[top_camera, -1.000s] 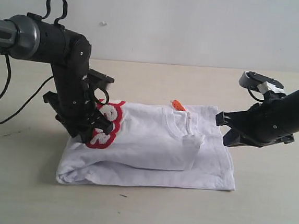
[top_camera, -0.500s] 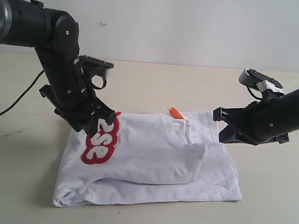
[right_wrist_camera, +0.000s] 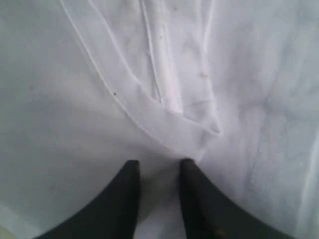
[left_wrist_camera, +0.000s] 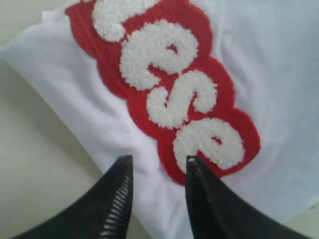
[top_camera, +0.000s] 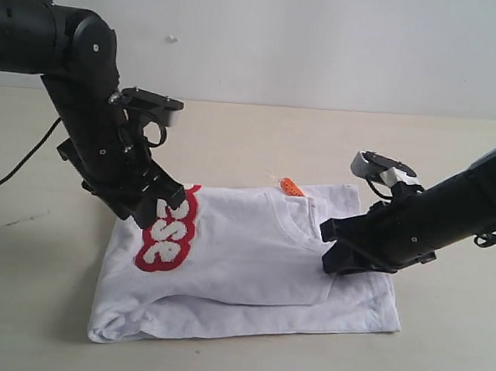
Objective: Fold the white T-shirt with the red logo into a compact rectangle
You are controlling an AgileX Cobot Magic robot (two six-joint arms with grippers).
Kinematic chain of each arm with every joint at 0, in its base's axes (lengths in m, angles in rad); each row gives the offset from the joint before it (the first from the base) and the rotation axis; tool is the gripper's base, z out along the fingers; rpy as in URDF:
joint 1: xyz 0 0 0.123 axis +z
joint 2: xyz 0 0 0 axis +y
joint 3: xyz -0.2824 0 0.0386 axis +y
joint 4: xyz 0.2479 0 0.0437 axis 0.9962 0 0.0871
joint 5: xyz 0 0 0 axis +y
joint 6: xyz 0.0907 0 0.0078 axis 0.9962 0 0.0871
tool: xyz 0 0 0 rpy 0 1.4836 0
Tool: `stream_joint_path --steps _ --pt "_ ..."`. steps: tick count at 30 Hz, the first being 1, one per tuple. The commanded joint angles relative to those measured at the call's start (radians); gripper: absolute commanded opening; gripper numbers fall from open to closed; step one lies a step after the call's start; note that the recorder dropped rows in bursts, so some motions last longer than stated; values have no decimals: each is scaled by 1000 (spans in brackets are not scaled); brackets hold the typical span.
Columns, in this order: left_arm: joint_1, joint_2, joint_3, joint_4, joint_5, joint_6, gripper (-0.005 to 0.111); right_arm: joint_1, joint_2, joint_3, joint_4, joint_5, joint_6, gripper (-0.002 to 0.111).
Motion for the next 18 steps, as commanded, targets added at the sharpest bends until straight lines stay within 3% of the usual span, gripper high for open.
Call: stream_joint_path --steps 1,4,14,18 --pt "-4 -16 11 -10 -42 10 36 3 0 -2 8 16 -3 56" --pt "-4 -16 11 -14 -48 14 36 3 0 -2 10 70 -1 69" --pt "-4 -16 11 -38 -55 20 36 8 0 -2 -4 178 49 69" --pt "-4 -16 11 -38 -55 20 36 8 -54 -2 -176 158 208 69"
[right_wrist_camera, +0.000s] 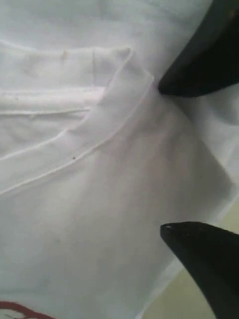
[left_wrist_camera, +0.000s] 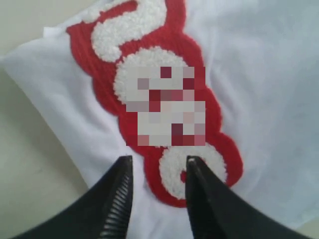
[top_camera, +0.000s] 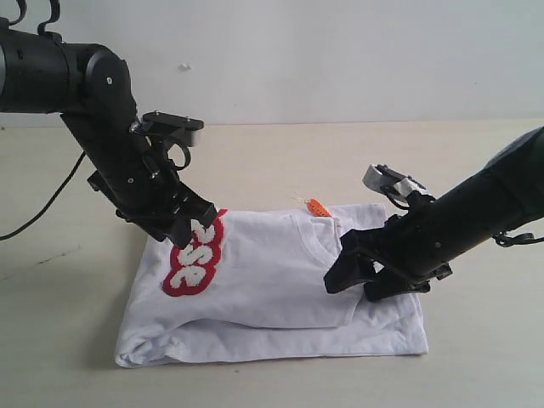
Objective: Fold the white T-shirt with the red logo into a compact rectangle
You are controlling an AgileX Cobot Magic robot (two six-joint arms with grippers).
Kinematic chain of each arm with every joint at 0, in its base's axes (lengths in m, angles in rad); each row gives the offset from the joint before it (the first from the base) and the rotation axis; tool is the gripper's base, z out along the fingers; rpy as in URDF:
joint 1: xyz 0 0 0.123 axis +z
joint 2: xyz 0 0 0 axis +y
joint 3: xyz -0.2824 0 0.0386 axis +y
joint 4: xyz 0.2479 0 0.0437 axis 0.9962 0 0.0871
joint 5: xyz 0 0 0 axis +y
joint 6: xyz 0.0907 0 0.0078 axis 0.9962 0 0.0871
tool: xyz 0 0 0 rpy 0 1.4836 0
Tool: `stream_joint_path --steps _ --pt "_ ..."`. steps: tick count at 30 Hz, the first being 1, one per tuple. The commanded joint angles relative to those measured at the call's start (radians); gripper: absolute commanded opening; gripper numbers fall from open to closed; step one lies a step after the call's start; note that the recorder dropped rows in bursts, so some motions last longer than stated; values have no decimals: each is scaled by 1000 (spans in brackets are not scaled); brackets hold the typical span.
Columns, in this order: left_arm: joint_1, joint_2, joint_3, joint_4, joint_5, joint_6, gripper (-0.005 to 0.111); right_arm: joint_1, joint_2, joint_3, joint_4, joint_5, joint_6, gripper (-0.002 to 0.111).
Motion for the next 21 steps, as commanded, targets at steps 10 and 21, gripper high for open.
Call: stream_joint_path --steps 10,21 --pt "-5 -11 6 -49 -6 8 36 4 -48 2 -109 -84 167 69" --pt "-5 -11 6 -91 -12 39 36 4 29 2 151 -57 -54 68"
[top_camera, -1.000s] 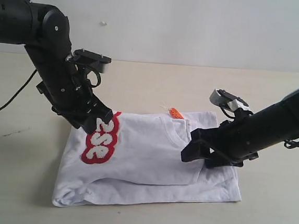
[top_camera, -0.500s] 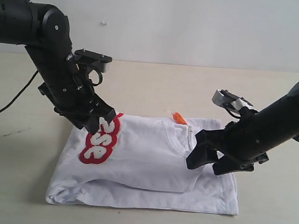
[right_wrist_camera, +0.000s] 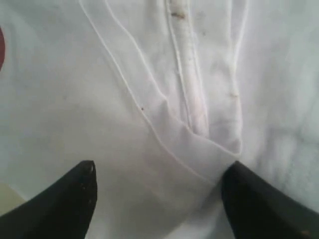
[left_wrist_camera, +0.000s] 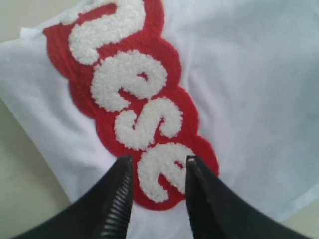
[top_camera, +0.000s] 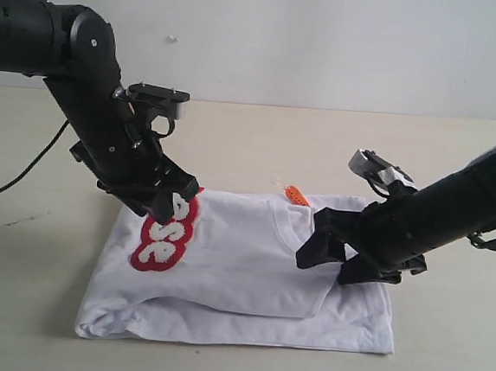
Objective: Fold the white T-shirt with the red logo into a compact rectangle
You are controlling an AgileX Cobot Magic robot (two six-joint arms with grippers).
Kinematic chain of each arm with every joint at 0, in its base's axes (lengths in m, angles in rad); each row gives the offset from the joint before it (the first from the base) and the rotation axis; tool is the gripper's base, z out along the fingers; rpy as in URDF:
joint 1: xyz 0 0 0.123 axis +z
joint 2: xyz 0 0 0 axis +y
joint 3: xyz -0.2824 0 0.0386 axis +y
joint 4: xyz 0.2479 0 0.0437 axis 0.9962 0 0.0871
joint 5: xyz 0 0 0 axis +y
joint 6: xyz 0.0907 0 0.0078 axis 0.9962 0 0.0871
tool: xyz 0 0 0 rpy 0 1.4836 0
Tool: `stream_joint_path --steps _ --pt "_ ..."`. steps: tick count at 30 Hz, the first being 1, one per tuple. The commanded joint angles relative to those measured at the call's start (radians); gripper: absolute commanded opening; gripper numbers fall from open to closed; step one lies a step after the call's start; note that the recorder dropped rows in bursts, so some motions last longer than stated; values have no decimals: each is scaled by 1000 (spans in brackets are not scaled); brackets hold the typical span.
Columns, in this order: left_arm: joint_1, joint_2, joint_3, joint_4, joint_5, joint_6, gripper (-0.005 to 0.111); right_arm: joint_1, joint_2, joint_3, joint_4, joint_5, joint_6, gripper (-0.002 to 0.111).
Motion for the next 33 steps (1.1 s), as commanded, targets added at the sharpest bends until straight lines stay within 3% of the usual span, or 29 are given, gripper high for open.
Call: stream_joint_path --steps 1,13,20,30,33 --pt "-5 -11 6 -13 -12 4 36 2 38 2 155 39 -144 65" --pt "-5 -11 6 -18 7 27 36 2 62 -19 259 137 -335 0" --pt "-5 -11 6 -81 150 126 36 2 62 -119 264 286 -333 0" --pt "-5 -36 6 -272 340 234 36 2 5 -276 214 279 -235 0" --pt "-21 -54 30 -343 340 276 36 2 3 -323 192 279 -191 0"
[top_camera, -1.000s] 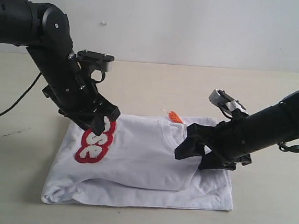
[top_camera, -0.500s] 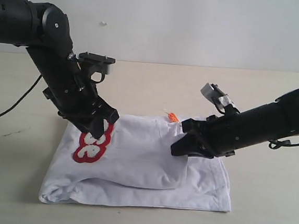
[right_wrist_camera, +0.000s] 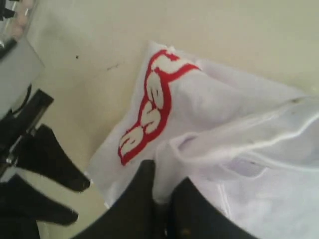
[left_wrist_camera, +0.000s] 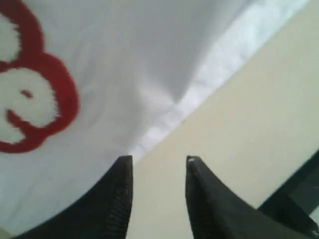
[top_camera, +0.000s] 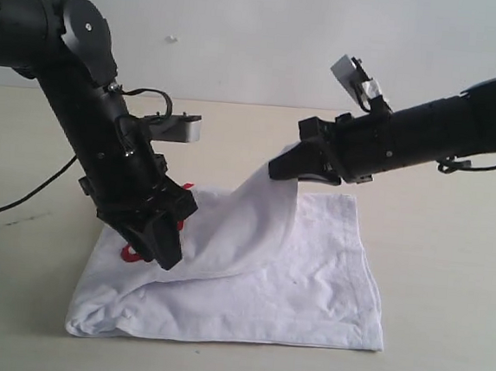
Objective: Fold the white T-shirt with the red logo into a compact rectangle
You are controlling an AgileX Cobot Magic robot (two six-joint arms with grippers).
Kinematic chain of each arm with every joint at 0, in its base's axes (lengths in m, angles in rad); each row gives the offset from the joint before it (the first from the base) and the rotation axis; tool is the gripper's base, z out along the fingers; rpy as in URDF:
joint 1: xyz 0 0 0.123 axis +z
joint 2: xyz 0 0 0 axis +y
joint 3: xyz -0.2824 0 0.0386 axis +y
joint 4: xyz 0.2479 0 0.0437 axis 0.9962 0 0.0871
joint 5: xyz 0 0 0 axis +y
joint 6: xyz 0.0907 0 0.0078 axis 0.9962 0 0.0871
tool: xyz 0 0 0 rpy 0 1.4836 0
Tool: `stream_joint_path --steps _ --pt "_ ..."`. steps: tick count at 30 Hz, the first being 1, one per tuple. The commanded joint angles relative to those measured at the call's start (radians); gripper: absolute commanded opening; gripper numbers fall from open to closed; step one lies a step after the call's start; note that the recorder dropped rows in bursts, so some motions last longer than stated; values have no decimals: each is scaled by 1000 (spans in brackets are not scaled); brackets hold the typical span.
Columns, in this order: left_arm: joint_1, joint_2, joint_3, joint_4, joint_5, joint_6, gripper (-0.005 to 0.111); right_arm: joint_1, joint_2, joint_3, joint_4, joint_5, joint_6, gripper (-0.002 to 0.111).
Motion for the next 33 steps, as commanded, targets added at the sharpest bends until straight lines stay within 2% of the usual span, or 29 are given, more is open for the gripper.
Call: stream_joint_path --steps 1,5,11,24,27,30,33 --pt "-32 -37 38 -97 27 48 36 2 -15 -71 -34 4 67 0" --pt "-97 -39 116 -39 16 17 36 2 -15 -76 -35 -9 74 0" --pt "-174 -39 179 229 -197 -228 36 2 -15 -76 -52 15 83 0" --pt "-176 15 320 275 -548 -302 36 2 -25 -76 -60 34 95 0" --pt "-176 19 328 295 -577 -329 36 2 -46 -76 -132 8 103 0" --pt "-176 19 329 295 -577 -341 36 2 -86 -76 -281 -68 214 0" --pt "-174 19 329 295 -581 -344 36 2 -135 -76 -432 -72 311 0"
